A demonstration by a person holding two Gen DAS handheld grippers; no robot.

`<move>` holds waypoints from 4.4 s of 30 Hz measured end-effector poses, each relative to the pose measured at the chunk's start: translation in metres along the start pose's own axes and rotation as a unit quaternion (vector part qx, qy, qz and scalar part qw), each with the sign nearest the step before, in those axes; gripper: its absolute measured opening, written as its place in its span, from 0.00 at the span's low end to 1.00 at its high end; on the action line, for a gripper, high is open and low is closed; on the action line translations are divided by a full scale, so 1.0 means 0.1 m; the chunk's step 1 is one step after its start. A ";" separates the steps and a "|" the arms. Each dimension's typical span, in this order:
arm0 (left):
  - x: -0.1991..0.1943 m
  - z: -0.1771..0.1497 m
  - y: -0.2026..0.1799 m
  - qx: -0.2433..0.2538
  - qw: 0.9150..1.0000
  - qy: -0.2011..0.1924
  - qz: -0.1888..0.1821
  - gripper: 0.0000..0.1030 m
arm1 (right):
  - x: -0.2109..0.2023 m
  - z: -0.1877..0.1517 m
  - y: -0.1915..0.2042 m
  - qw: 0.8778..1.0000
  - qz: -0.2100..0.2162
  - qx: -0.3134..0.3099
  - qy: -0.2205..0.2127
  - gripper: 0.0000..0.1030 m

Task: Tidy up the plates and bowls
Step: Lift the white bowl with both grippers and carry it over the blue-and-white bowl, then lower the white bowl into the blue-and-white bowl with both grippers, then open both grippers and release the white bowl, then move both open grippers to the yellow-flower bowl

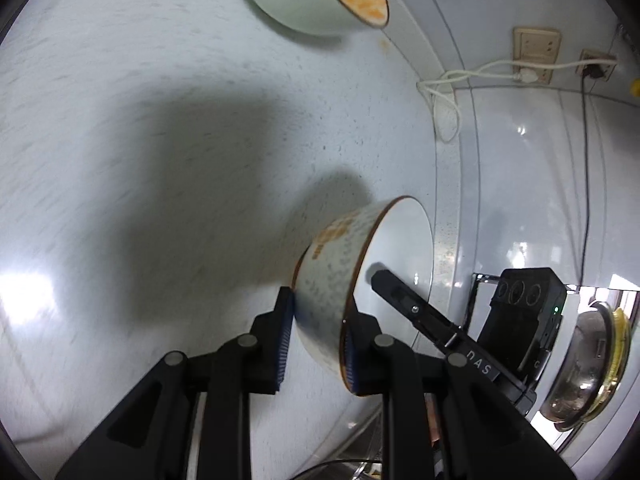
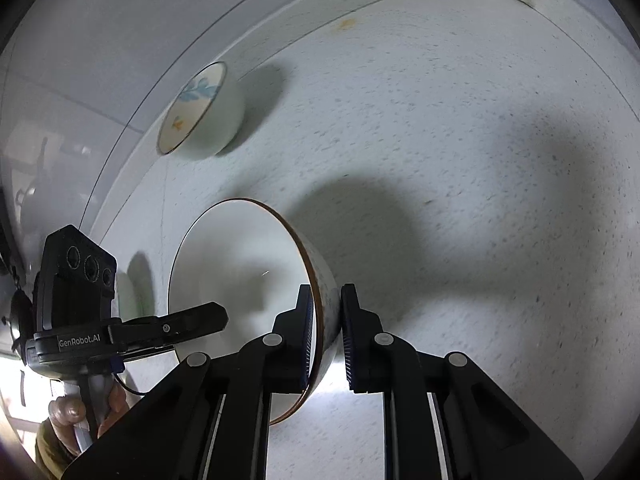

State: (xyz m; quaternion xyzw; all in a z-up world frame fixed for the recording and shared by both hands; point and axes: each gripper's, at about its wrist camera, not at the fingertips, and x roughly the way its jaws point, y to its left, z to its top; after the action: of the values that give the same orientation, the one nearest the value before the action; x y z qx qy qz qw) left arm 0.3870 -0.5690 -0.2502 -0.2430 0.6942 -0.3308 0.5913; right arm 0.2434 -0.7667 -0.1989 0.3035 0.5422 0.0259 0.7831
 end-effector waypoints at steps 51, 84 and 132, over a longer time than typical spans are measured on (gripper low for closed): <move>-2.58 -0.21 2.09 -0.086 0.983 -0.153 0.061 0.20 | 1.52 -0.59 2.93 0.981 0.033 -0.158 0.105 0.10; -3.66 -0.42 1.72 -0.030 0.946 -0.307 0.100 0.52 | 0.57 -0.51 2.61 0.982 0.034 -0.184 -0.020 0.63; -0.34 2.00 0.16 0.014 0.996 -0.069 0.056 0.22 | 0.91 1.41 0.75 0.999 0.016 -0.030 -0.022 0.15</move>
State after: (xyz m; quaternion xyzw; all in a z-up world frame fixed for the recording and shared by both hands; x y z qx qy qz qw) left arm 0.5901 -0.5680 -0.2558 -0.2176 0.6592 -0.2894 0.6591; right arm 0.4246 -0.7351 -0.2043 0.2895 0.5186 0.0480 0.8031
